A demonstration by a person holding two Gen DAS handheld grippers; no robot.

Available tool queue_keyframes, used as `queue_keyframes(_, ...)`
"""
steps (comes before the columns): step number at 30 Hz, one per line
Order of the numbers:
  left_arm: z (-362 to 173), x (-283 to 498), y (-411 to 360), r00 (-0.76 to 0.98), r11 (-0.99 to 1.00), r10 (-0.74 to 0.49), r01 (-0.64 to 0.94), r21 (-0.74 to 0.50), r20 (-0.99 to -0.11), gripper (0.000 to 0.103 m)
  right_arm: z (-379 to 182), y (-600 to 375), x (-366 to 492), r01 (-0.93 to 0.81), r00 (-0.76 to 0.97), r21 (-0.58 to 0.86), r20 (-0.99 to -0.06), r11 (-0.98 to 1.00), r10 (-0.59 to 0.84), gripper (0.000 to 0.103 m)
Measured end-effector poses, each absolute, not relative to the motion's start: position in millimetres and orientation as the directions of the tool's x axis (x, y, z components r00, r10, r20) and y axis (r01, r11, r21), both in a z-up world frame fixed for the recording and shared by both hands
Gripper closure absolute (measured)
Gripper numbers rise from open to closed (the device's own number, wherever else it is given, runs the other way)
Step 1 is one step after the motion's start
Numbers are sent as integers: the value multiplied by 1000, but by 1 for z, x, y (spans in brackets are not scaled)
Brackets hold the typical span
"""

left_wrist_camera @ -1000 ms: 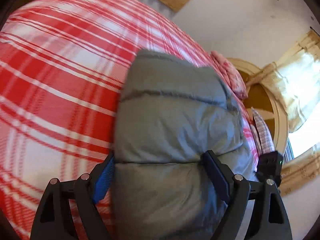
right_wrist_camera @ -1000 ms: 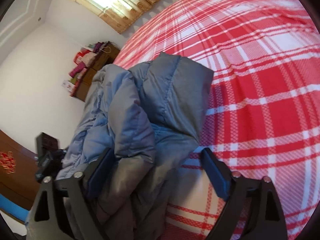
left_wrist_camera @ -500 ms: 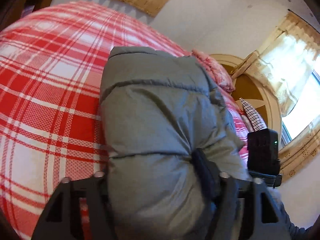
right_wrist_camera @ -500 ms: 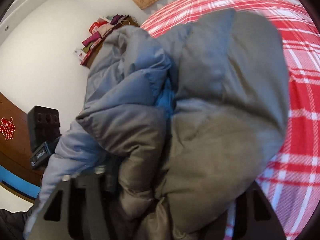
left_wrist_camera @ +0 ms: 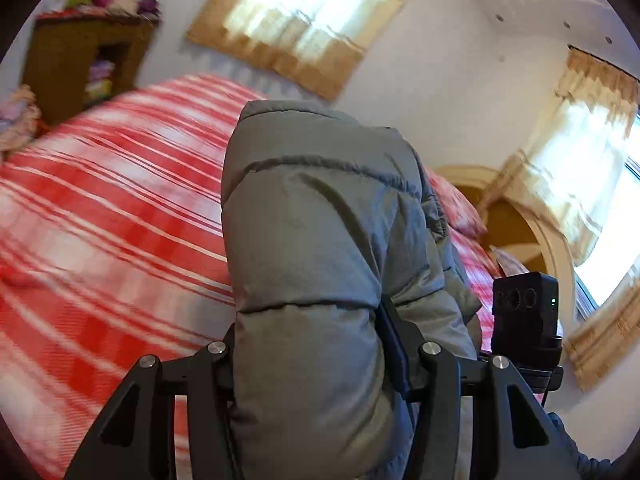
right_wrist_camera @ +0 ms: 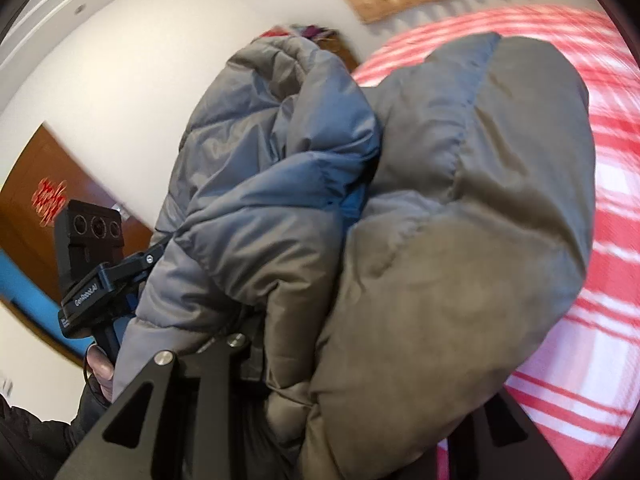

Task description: Fold large clothes

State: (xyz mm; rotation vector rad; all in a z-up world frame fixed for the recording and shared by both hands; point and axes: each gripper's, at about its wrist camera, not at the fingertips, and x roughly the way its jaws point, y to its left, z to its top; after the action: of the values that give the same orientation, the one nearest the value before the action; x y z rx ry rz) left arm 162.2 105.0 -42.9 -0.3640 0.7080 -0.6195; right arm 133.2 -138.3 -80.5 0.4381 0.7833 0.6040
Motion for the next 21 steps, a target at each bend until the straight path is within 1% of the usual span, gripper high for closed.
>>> queue_keyframes(3, -29, 156, 144, 668, 818, -557, 336, -467, -494, 50, -68, -94, 155, -413, 520, 568, -495, 712, 696, 68)
queue_keyframes(6, -18, 156, 181, 740, 878, -444, 248, -409, -504, 50, -60, -56, 174, -467, 489, 566, -474, 679, 732, 68)
queue_keyframes(8, -13, 160, 201, 771, 898, -390, 197, -394, -503, 50, -55, -32, 190, -500, 470, 564, -461, 657, 753, 68)
queue_keyframes(14, -8, 181, 253, 831, 930, -272, 99, -353, -486, 50, -48, 18, 225, -563, 414, 572, -430, 597, 802, 68)
queue_keyframes(17, -17, 202, 272, 839, 942, -215, 43, -334, -499, 50, -59, 30, 238, -565, 399, 578, -432, 588, 808, 68)
queue_keyframes(21, -46, 236, 277, 817, 958, -142, -29, -286, -559, 50, -93, 30, 268, -529, 376, 607, -459, 593, 805, 68)
